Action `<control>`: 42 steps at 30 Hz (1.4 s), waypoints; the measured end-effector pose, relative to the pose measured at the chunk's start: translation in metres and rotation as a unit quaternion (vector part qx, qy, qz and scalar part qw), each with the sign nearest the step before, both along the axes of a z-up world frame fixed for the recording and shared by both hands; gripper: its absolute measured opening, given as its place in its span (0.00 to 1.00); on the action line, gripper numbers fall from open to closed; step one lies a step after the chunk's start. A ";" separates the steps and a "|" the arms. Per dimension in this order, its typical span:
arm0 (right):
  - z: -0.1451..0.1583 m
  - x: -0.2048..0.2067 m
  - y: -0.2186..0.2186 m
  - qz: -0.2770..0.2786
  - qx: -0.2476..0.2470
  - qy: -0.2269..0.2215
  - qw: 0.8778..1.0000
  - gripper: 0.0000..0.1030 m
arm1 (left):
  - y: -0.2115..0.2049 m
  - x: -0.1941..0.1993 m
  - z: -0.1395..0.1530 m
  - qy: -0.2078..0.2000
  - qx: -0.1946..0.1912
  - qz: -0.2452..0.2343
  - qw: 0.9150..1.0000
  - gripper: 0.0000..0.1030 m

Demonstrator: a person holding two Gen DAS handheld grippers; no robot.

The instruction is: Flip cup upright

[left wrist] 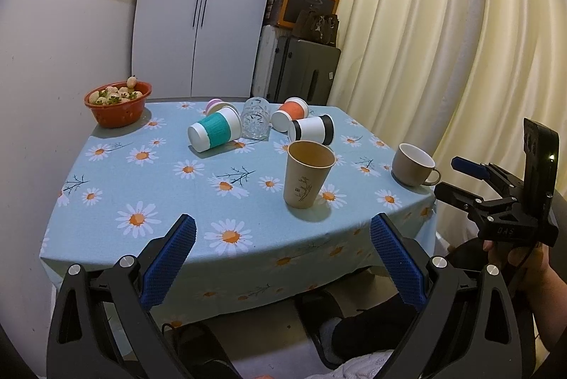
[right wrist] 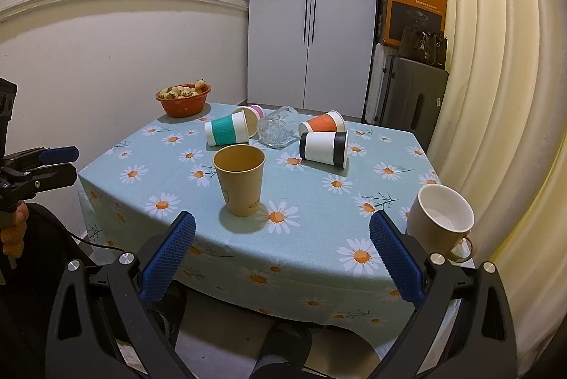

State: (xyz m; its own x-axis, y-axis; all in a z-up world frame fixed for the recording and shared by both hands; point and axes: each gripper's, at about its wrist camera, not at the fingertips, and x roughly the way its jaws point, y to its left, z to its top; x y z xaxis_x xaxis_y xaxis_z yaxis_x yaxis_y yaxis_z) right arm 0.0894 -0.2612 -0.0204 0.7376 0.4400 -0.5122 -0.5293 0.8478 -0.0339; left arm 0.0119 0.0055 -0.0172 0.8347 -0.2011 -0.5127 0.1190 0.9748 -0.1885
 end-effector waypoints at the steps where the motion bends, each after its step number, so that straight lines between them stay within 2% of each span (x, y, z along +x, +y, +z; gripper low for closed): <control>1: 0.000 0.000 0.000 0.000 0.000 0.000 1.000 0.95 | 0.000 0.000 0.000 0.000 0.000 0.000 1.000 0.93; 42: 0.003 -0.002 0.002 0.002 -0.001 0.001 1.000 0.95 | -0.002 0.001 0.002 0.005 0.004 -0.001 1.000 0.93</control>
State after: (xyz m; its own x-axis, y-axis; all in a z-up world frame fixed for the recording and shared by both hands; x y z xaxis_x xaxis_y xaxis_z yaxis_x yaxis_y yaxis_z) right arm 0.0872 -0.2590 -0.0171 0.7349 0.4425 -0.5139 -0.5330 0.8455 -0.0343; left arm 0.0127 0.0038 -0.0148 0.8297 -0.1978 -0.5219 0.1187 0.9763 -0.1812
